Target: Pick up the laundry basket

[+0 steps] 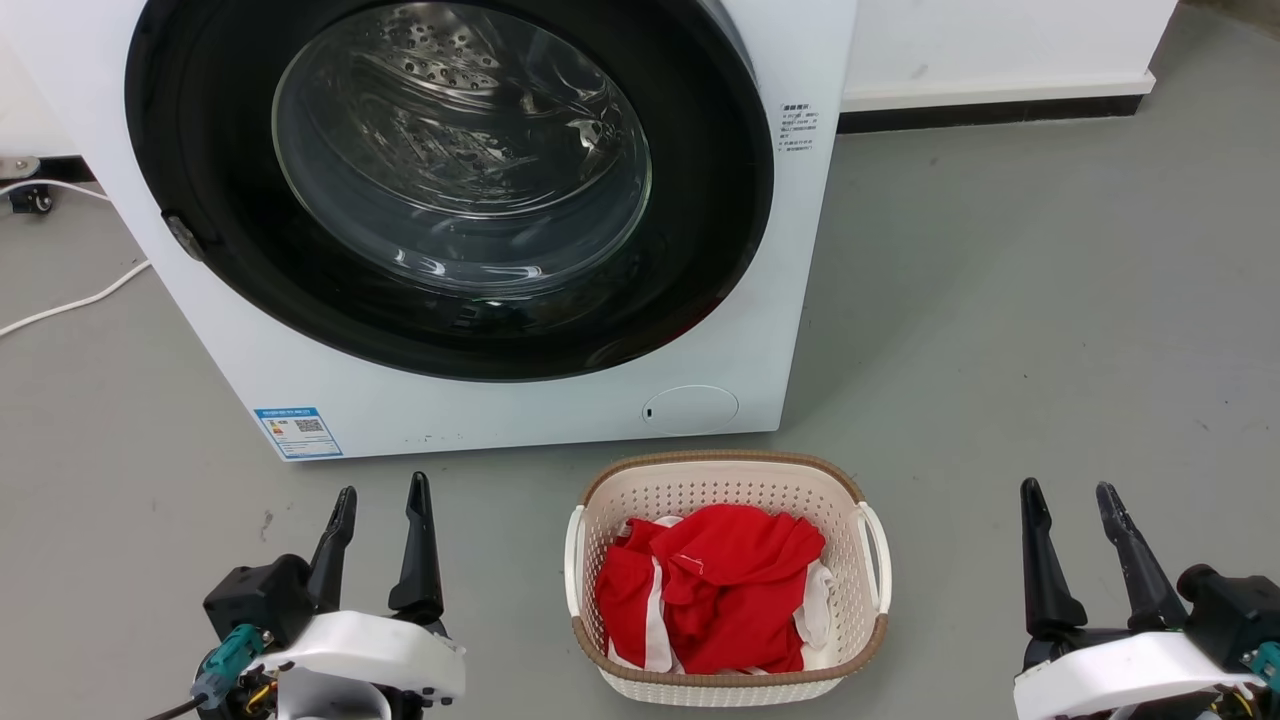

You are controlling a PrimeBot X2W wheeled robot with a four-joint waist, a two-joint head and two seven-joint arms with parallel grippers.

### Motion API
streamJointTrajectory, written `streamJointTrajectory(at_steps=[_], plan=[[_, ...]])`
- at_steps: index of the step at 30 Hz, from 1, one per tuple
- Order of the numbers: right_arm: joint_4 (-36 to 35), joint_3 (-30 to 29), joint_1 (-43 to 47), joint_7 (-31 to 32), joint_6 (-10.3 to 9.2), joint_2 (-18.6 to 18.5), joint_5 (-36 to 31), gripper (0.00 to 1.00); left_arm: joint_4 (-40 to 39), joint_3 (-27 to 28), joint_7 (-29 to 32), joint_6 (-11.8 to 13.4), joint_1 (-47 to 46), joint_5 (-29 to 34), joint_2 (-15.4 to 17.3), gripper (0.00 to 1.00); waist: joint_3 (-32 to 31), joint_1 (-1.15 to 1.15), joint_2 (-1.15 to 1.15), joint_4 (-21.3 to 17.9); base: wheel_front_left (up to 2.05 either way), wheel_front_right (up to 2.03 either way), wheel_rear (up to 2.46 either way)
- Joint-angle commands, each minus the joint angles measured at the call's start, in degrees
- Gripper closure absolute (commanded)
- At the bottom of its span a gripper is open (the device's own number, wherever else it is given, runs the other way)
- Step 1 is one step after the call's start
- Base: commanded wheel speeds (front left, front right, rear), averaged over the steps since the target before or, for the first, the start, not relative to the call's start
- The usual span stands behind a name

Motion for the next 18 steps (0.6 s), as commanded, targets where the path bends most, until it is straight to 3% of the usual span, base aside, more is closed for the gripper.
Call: streamJointTrajectory(at_steps=[1, 18], plan=[[-0.8, 0.1, 0.4, -0.5, 0.00, -0.3, -1.4, 0.00, -0.2, -0.1, -0.5, 0.3, 0.3, 1.4, 0.2, 0.00, 0.0, 0.00, 0.00, 0.0, 0.00, 0.00, 0.00], [-1.0, -0.1, 1.6, -2.6, -0.01, -0.4, -9.9, 0.00, 0.7, -0.8, -2.6, 0.9, 0.9, 9.2, 0.2, 0.00, -0.1, 0.00, 0.00, 0.1, 0.00, 0.00, 0.00]])
